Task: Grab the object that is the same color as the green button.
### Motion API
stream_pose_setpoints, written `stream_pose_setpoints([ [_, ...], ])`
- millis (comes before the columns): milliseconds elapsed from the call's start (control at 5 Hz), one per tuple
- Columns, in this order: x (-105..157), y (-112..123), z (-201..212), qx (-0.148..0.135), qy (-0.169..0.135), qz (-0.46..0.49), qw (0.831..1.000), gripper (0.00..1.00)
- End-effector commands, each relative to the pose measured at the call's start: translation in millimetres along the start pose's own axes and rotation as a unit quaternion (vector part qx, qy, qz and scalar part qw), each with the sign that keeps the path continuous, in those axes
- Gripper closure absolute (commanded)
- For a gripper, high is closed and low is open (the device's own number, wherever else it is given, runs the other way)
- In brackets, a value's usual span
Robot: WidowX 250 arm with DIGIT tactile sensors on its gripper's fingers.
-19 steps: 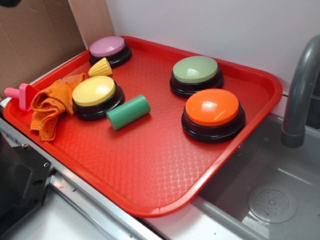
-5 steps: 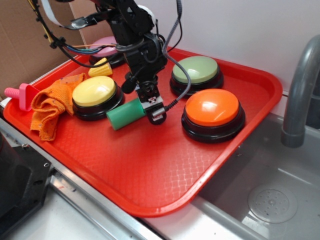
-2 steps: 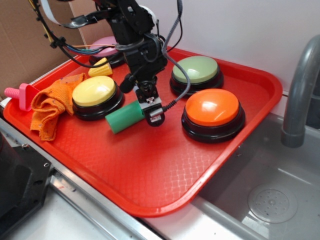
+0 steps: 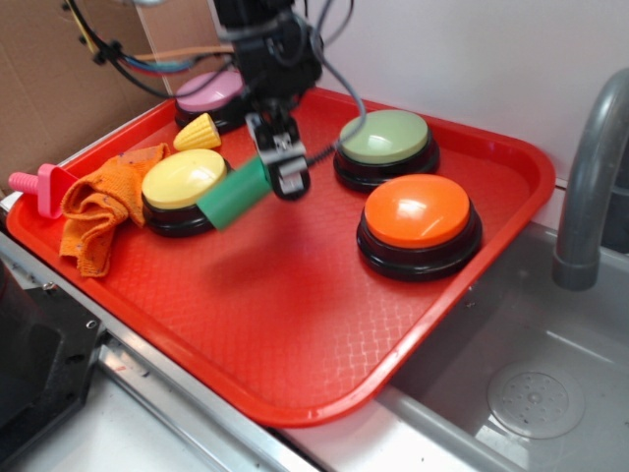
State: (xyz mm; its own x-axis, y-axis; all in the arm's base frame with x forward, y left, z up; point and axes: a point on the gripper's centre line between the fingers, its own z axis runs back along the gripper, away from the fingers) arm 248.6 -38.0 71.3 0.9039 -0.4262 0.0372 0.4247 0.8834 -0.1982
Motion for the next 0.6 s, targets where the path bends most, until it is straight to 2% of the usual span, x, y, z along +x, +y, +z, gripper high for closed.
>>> stream_pose_setpoints([
  [0, -11, 21, 91, 0.026, -0.068, 0.042, 0.996, 1.0],
  [200, -21, 23, 120, 0.039, -0.095, 0.072, 0.992, 1.0],
  [400, -24, 24, 127, 0.045, -0.088, 0.09, 0.991, 1.0],
])
